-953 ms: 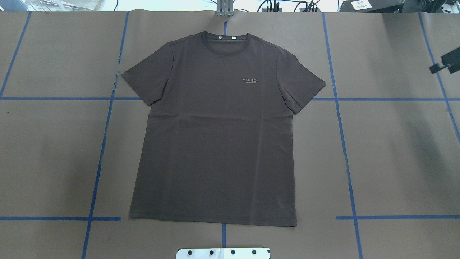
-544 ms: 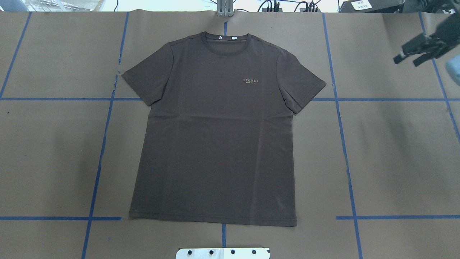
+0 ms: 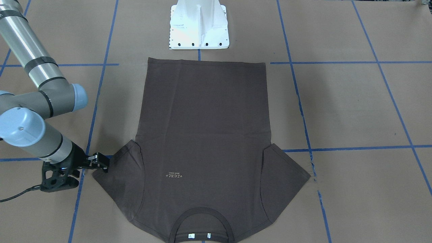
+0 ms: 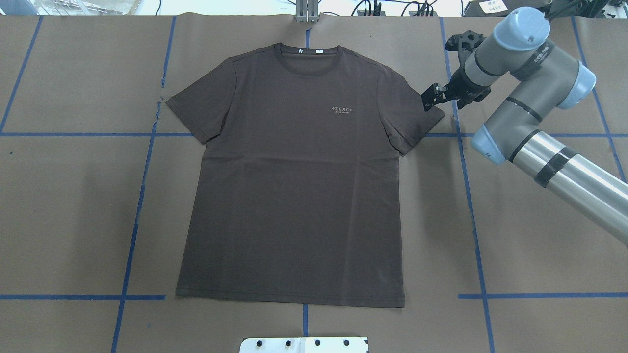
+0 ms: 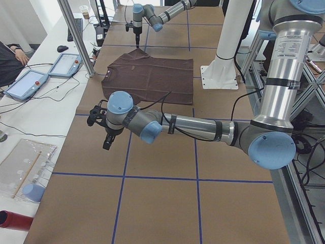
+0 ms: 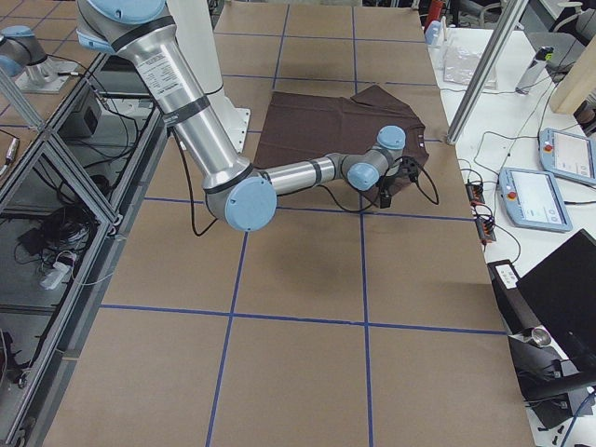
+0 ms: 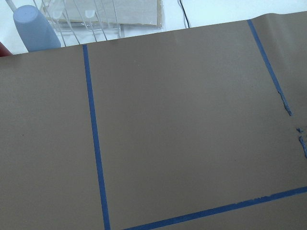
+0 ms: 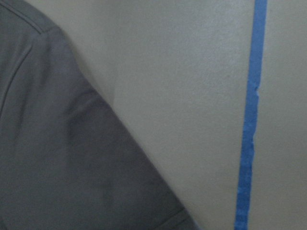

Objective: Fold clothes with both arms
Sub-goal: 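Move the right gripper to the sleeve nearest it and grasp it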

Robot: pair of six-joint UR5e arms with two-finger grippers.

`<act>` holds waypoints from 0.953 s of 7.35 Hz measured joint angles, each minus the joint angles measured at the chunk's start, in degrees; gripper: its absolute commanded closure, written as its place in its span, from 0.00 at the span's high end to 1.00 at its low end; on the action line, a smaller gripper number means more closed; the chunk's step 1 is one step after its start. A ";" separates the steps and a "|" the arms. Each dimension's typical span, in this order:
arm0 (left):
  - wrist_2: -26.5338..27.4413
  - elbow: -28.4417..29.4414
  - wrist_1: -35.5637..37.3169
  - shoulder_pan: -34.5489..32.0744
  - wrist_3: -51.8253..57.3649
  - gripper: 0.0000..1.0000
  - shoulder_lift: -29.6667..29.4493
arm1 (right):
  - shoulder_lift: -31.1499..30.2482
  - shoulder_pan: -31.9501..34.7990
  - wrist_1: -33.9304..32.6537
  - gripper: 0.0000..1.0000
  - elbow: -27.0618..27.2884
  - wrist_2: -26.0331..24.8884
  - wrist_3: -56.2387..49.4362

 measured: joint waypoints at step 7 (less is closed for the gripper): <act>-0.04 0.69 0.04 0.00 0.06 1.00 -0.34 | -0.22 -1.19 1.65 0.00 -1.24 -2.78 1.40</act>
